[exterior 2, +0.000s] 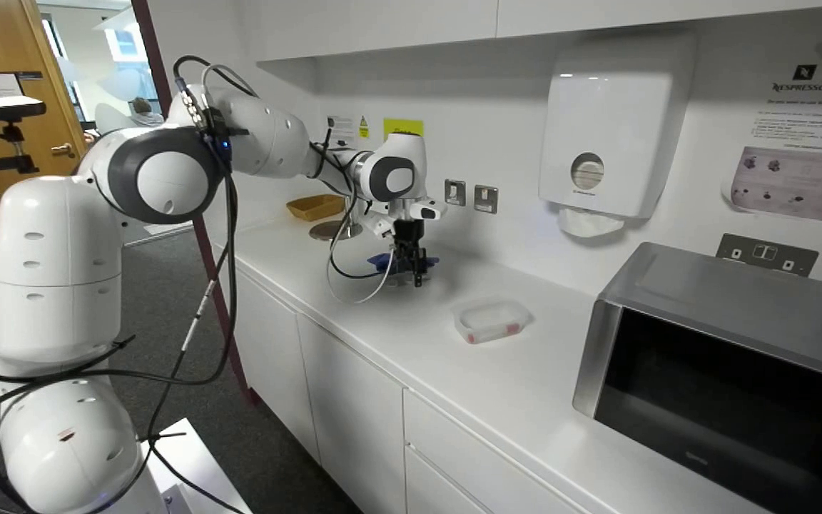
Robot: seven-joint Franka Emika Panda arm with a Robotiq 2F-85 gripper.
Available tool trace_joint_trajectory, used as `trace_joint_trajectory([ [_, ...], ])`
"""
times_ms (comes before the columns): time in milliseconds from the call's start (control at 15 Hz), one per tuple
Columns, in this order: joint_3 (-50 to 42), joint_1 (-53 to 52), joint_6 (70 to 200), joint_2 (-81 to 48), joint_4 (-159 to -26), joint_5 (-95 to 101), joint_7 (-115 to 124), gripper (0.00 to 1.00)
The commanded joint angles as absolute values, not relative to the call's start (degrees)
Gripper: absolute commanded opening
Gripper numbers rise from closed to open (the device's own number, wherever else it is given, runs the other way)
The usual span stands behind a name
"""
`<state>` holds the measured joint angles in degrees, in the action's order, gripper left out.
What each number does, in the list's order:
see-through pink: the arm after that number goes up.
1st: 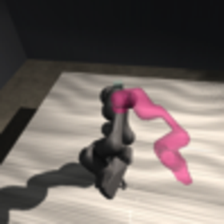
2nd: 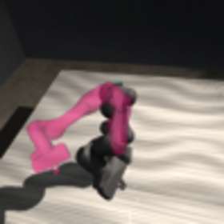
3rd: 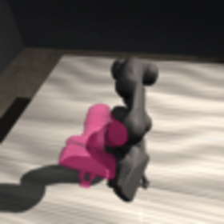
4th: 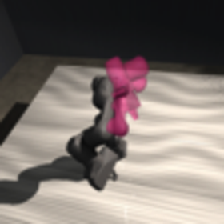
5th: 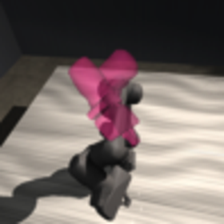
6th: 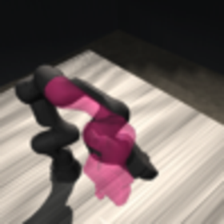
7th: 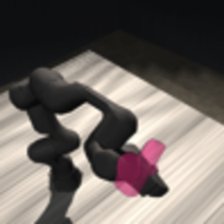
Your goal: Put the red marker in the clear bowl on the right.
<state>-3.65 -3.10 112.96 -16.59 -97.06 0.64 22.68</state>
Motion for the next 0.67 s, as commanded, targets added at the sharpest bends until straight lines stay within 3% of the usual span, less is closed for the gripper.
trace_joint_trajectory([
  [0, -3.21, -2.93, 117.34, -6.1, -110.95, 1.12, 23.49, 1.0],
  [200, -3.0, -2.43, 118.02, -2.17, -116.14, 0.68, 24.22, 1.0],
  [267, -2.76, -2.28, 115.25, -7.52, -109.83, 0.83, 22.97, 1.0],
  [600, -2.6, -2.08, 115.59, -4.45, -113.55, 0.79, 23.43, 1.0],
])
